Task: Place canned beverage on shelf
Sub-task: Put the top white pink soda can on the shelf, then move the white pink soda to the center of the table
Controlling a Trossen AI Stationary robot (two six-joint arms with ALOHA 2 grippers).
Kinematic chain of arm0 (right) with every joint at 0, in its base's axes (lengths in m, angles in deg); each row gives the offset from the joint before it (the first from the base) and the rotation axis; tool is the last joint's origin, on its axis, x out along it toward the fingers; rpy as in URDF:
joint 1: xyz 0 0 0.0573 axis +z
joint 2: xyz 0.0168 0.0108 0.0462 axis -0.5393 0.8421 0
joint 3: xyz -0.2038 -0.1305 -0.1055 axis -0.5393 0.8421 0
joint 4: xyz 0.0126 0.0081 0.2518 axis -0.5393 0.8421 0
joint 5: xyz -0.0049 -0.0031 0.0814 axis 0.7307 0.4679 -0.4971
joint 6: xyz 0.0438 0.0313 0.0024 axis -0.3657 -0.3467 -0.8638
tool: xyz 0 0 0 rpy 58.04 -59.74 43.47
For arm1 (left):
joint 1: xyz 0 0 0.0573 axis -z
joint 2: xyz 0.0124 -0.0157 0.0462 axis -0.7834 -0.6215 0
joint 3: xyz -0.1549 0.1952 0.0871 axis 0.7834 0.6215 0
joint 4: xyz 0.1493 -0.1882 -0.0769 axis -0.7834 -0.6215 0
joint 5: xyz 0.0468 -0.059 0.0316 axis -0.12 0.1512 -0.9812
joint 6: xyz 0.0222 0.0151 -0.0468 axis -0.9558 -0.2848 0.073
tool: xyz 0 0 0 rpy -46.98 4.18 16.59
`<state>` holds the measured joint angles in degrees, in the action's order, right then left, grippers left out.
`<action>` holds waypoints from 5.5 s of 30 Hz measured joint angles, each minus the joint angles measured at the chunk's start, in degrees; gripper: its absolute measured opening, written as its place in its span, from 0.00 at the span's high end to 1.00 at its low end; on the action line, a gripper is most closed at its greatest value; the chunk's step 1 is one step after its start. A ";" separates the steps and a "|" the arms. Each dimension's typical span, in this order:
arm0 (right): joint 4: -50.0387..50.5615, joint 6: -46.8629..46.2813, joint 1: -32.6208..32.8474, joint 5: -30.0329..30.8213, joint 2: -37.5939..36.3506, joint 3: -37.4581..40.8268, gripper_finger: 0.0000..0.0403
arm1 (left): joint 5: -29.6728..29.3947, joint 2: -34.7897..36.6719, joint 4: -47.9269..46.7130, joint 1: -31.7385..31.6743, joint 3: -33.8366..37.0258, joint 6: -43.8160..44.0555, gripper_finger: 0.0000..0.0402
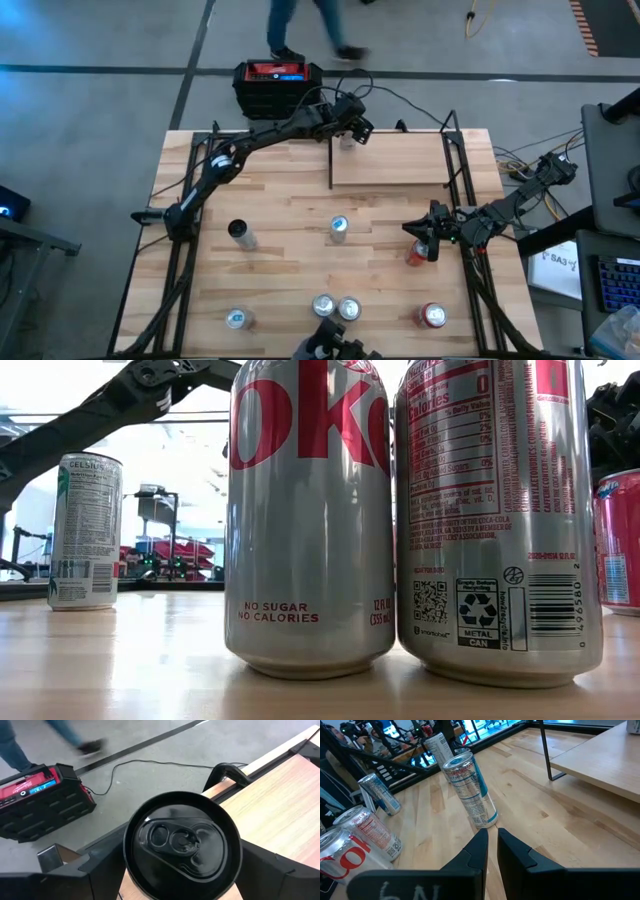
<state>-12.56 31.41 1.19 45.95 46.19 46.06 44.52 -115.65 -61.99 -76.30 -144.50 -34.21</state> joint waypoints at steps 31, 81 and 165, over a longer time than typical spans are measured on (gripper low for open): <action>0.00 0.00 0.01 0.02 0.02 0.01 0.93 | 0.04 0.33 -6.52 2.00 -2.73 1.88 0.25; 0.00 0.01 0.00 0.00 0.02 0.00 0.93 | 13.69 16.13 -46.21 7.15 -2.73 20.69 0.25; -0.01 0.00 0.01 0.02 0.02 0.00 0.93 | 21.93 54.48 -39.43 34.48 62.12 98.07 0.25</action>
<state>-12.57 31.41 1.20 45.97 46.22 46.06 66.45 -61.17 -101.42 -41.81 -82.38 63.86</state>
